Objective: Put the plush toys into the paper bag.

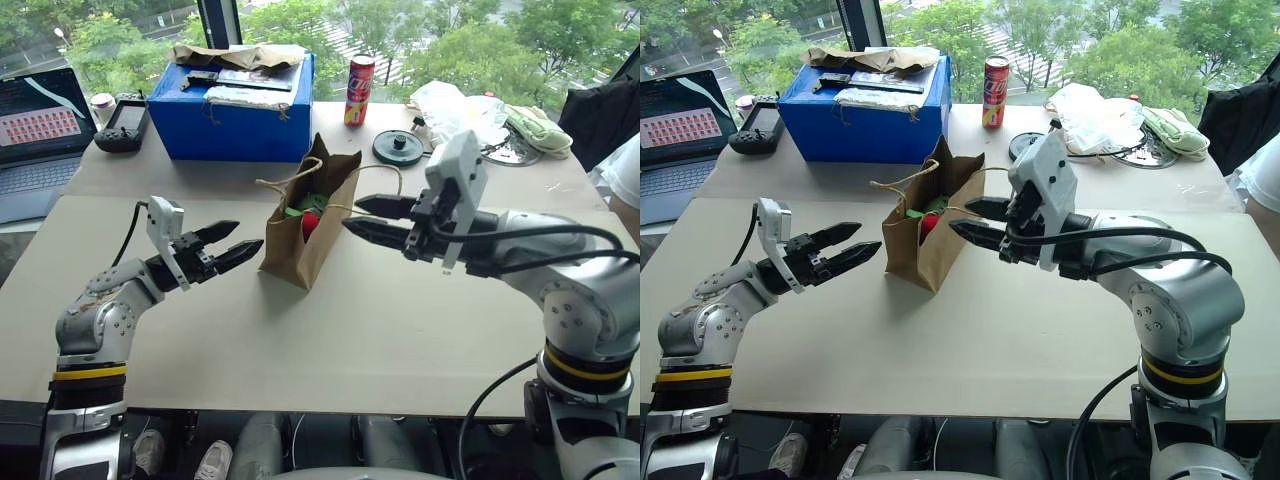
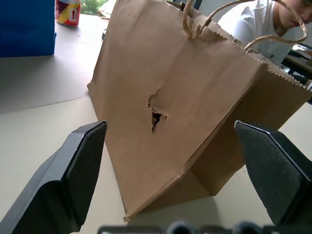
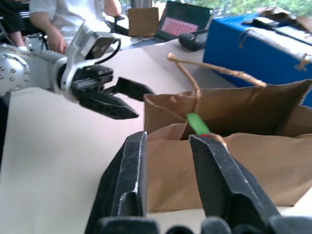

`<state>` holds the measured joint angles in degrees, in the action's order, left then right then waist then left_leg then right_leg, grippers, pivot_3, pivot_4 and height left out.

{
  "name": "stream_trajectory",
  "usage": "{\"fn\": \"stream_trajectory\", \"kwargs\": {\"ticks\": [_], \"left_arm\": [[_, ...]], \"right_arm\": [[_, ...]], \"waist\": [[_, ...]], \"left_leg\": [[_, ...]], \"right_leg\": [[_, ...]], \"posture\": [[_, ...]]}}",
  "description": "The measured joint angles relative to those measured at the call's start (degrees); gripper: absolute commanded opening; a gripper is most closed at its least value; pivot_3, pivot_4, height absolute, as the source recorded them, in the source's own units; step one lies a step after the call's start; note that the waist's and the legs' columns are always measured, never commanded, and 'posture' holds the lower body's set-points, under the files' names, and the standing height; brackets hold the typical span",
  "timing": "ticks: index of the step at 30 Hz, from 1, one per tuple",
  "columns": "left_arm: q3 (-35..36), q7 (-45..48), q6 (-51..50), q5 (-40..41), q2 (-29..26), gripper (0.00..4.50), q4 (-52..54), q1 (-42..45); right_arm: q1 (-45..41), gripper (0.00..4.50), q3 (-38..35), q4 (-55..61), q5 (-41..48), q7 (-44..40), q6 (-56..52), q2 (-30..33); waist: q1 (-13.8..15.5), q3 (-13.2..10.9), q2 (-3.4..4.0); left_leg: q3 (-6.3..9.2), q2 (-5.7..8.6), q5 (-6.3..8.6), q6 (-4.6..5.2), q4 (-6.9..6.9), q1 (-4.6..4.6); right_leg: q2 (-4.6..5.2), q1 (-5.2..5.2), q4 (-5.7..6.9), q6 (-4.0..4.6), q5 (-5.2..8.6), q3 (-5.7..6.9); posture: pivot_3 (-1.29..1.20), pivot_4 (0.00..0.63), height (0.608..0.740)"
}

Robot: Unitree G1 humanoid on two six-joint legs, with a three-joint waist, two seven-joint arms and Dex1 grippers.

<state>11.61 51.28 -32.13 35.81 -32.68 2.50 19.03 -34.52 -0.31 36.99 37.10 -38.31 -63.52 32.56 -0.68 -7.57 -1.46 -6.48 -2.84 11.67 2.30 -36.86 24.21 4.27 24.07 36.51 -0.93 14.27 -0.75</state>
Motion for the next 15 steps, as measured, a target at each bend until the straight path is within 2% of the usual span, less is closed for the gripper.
{"fn": "stream_trajectory", "kwargs": {"ticks": [1,7,9,10,15], "left_arm": [[-0.31,0.13,0.68,-0.31,0.00,4.50,0.03,-0.04],[-2.92,1.52,4.17,-3.38,-0.04,4.50,0.01,-0.05],[-3.61,1.82,5.14,-4.53,-0.16,4.50,-0.06,-0.21],[-4.53,1.82,6.80,-6.33,-0.18,4.50,-0.13,-0.27],[-7.54,1.58,10.93,-10.05,0.16,4.50,-0.09,-0.86]], "right_arm": [[0.04,0.04,1.59,-0.29,-0.89,0.26,0.31,0.45],[-2.56,0.04,15.16,-11.00,-12.91,6.84,2.84,0.32],[-3.53,0.04,16.78,-13.56,-15.20,8.11,3.60,-0.36],[-5.66,0.04,17.59,-17.13,-16.91,9.84,3.88,-3.22],[-9.67,0.04,17.98,-19.77,-18.88,11.98,3.93,-8.55]], "waist": [[0.00,0.00,0.00],[-0.24,0.00,0.00],[-0.17,0.00,0.00],[-0.23,0.00,0.00],[-0.10,0.00,0.00]], "left_leg": [[0.00,0.00,0.00,0.00,0.00,0.00],[-0.05,0.01,0.00,0.00,0.00,-0.01],[-0.05,0.01,0.00,0.00,0.00,0.00],[-0.05,0.00,0.00,0.00,0.01,0.02],[-0.06,-0.01,0.01,0.01,0.02,0.05]], "right_leg": [[-0.01,0.00,0.00,0.00,0.00,0.00],[-0.05,0.07,0.03,0.02,0.01,-0.01],[-0.06,0.07,0.04,0.02,0.01,0.00],[-0.07,0.10,0.03,0.02,0.01,-0.01],[-0.03,0.10,0.07,0.02,0.01,0.02]], "posture": [[0.00,0.150,0.739],[0.00,0.150,0.739],[0.00,0.150,0.739],[0.00,0.150,0.739],[0.00,0.150,0.739]]}}
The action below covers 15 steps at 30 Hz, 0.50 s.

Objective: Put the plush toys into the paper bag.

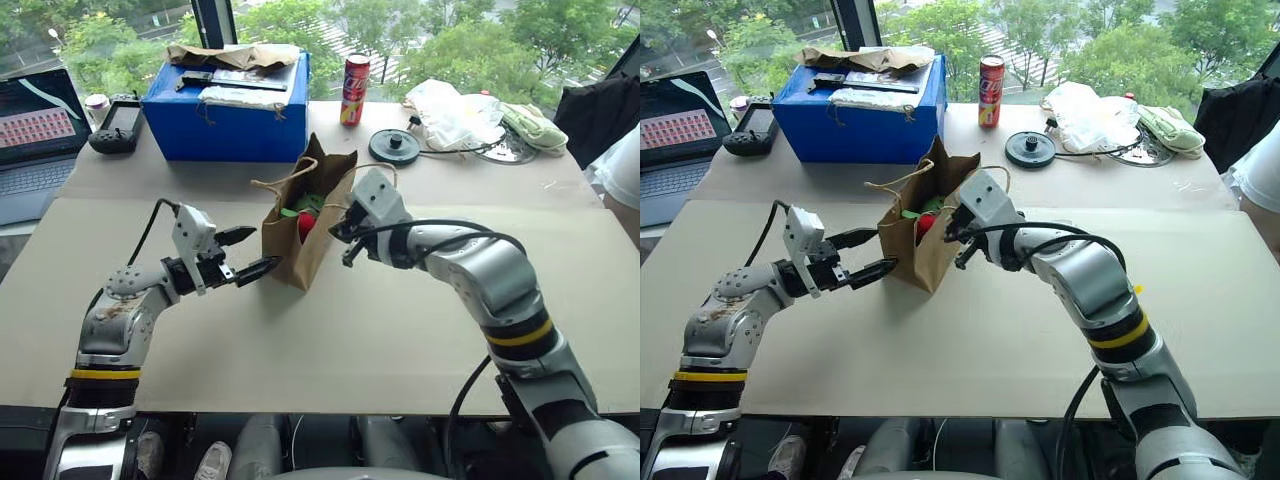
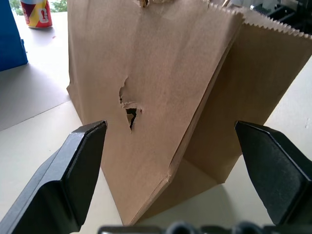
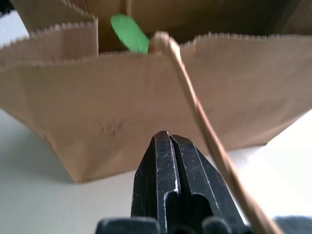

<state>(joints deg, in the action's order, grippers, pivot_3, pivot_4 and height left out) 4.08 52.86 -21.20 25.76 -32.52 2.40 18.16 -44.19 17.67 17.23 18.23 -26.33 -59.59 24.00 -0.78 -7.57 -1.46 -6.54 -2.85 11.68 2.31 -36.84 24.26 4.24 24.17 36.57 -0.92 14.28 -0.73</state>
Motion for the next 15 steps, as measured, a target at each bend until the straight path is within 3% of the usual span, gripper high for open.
{"fn": "stream_trajectory", "kwargs": {"ticks": [15], "left_arm": [[-2.56,-10.97,3.68,-6.63,5.68,4.50,8.43,-3.95]], "right_arm": [[-3.45,0.04,0.23,-5.19,-2.21,2.68,-0.80,-8.54]], "waist": [[0.04,0.00,0.00]], "left_leg": [[0.02,0.00,0.00,0.00,-0.01,-0.02]], "right_leg": [[0.05,0.00,0.08,0.00,0.00,0.03]], "posture": [[0.00,0.150,0.739]]}}
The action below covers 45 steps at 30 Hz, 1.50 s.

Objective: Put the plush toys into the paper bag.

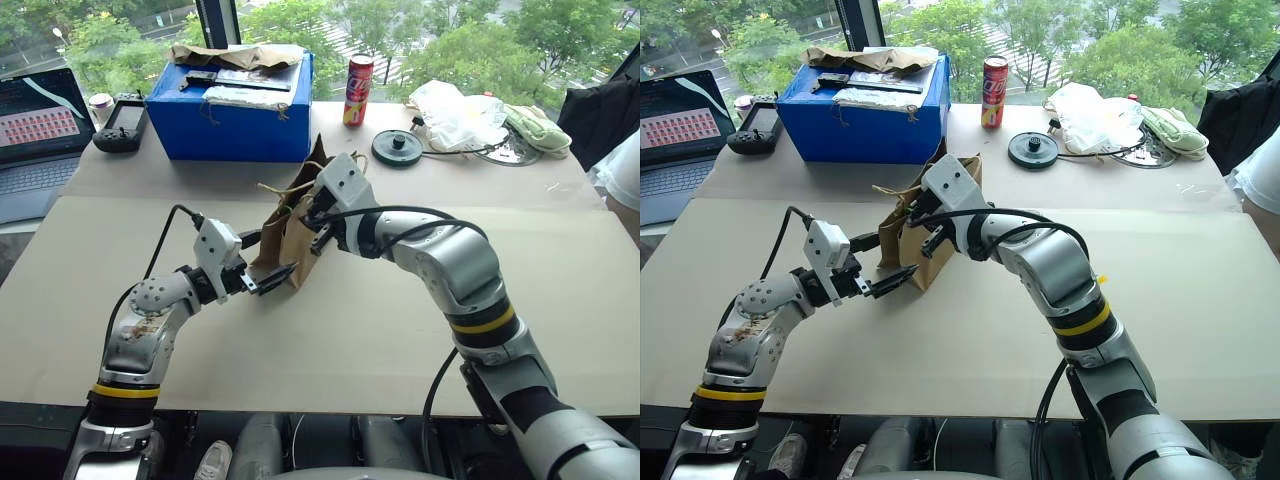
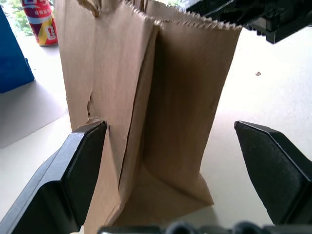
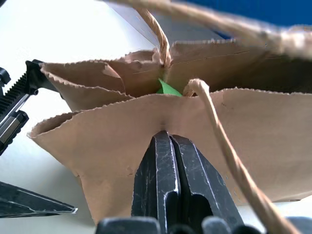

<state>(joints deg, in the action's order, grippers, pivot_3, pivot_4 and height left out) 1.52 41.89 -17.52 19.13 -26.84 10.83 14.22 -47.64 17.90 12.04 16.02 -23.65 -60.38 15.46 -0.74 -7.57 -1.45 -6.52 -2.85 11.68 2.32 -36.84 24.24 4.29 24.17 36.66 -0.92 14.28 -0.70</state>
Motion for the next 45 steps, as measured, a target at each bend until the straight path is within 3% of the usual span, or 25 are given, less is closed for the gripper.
{"fn": "stream_trajectory", "kwargs": {"ticks": [12,15,25,40,45], "left_arm": [[-0.21,-10.70,2.35,-5.56,6.23,4.50,-0.95,-0.40],[-0.20,-11.94,2.37,-5.55,7.51,3.72,-1.41,-0.25],[-0.18,-12.33,2.74,-5.48,8.80,0.02,-2.95,-0.20],[-0.02,-11.75,3.94,-5.18,9.45,0.02,-4.18,0.83],[-0.04,-11.79,4.74,-5.01,10.03,0.02,-5.12,1.52]], "right_arm": [[-0.63,0.04,-0.24,-0.30,-0.66,0.69,-0.47,-1.63],[-0.63,0.00,-0.23,-0.30,-0.94,0.70,-0.64,-2.05],[-0.62,0.00,-0.24,-0.30,-1.36,0.63,-1.23,-2.29],[-0.60,0.00,-0.23,-0.21,-1.48,0.11,-1.24,-1.79],[1.40,0.00,-0.35,4.92,-0.81,-2.43,-1.24,1.45]], "waist": [[-0.01,0.00,0.00],[-0.02,0.00,0.00],[-0.08,0.00,0.00],[-0.07,0.00,0.00],[0.11,0.00,0.00]], "left_leg": [[0.01,0.01,0.00,0.00,0.00,0.00],[0.01,0.00,0.00,0.00,0.00,0.00],[0.01,0.00,0.00,0.00,0.00,0.01],[0.02,0.00,0.00,0.00,0.01,0.01],[0.04,0.01,0.00,0.00,0.01,0.04]], "right_leg": [[0.03,-0.02,0.00,0.00,0.00,0.02],[0.02,-0.01,0.01,0.00,0.00,0.02],[0.01,-0.01,0.00,0.00,0.00,0.03],[0.02,-0.01,-0.02,0.00,0.00,0.03],[0.04,-0.03,-0.05,0.00,0.00,0.06]], "posture": [[0.00,0.150,0.739],[0.00,0.150,0.739],[0.00,0.150,0.739],[0.00,0.150,0.739],[0.00,0.150,0.739]]}}
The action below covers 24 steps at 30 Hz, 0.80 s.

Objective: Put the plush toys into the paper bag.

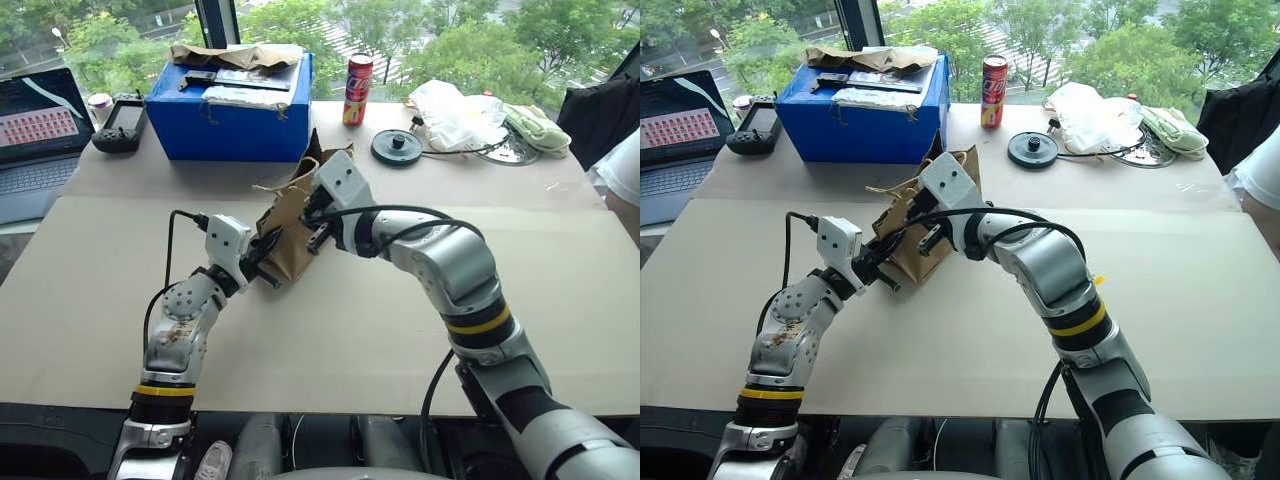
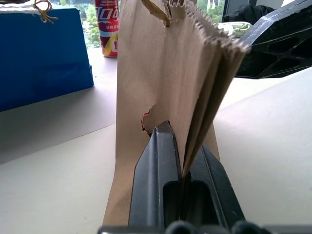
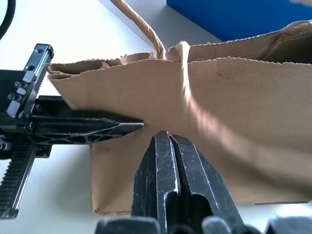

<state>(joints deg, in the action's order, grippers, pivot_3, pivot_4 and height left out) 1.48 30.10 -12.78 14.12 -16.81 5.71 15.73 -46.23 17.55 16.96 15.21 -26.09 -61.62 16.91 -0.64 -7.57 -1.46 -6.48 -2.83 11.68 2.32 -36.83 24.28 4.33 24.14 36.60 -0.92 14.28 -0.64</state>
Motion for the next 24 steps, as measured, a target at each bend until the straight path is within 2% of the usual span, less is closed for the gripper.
{"fn": "stream_trajectory", "kwargs": {"ticks": [3,6,10,13,18,21,24], "left_arm": [[0.22,0.06,0.05,0.06,0.00,0.02,-0.51,0.37],[0.90,1.68,0.05,1.75,-0.84,0.02,-1.13,1.08],[2.64,10.30,0.24,6.47,-6.46,0.02,-0.79,2.02],[3.24,18.75,-0.47,11.15,-11.22,0.02,0.11,2.52],[3.61,33.88,-2.97,17.55,-19.96,0.02,-0.56,5.43],[2.08,42.90,-2.90,17.71,-24.25,0.02,-2.80,7.23],[-0.28,50.22,-1.15,17.21,-25.67,0.02,-5.81,7.59]], "right_arm": [[4.36,0.00,-1.80,6.66,3.30,-4.61,0.14,5.18],[8.97,0.00,-9.27,11.18,9.07,-10.09,0.30,9.48],[15.24,0.00,-22.16,12.59,15.94,-19.27,2.60,19.94],[17.95,0.00,-28.10,10.97,20.10,-24.31,4.30,23.65],[21.14,0.00,-29.82,6.73,21.23,-31.04,8.78,30.38],[21.43,0.00,-29.27,3.14,19.98,-33.73,12.57,33.33],[22.52,0.00,-28.82,0.33,19.09,-36.65,15.83,35.81]], "waist": [[0.27,0.00,0.00],[0.32,-0.01,-0.01],[0.30,-0.01,-0.02],[-0.21,-0.01,-0.02],[-0.20,-0.02,-0.01],[-0.10,-0.02,-0.01],[-0.01,-0.02,0.00]], "left_leg": [[0.03,0.01,0.02,0.03,0.00,0.03],[0.04,-0.02,0.02,0.03,0.01,0.06],[0.04,-0.02,0.03,0.05,0.05,0.01],[0.03,-0.05,0.03,0.05,0.09,-0.02],[-0.01,-0.04,0.03,0.05,0.08,-0.08],[-0.04,0.00,0.03,0.05,0.06,-0.07],[-0.06,-0.01,0.05,0.08,0.07,-0.05]], "right_leg": [[0.03,-0.03,-0.14,-0.01,0.00,0.04],[-0.01,-0.10,-0.37,-0.02,-0.01,0.05],[-0.01,-0.16,-0.46,-0.02,-0.01,0.06],[-0.09,-0.13,-0.44,-0.01,-0.01,0.00],[-0.12,-0.16,-0.43,-0.01,0.00,-0.05],[-0.11,-0.16,-0.47,-0.02,0.00,-0.05],[-0.10,-0.15,-0.50,-0.04,0.01,-0.05]], "posture": [[0.00,0.150,0.739],[0.00,0.150,0.739],[0.00,0.150,0.739],[0.00,0.150,0.739],[0.00,0.150,0.739],[0.00,0.150,0.739],[0.00,0.150,0.739]]}}
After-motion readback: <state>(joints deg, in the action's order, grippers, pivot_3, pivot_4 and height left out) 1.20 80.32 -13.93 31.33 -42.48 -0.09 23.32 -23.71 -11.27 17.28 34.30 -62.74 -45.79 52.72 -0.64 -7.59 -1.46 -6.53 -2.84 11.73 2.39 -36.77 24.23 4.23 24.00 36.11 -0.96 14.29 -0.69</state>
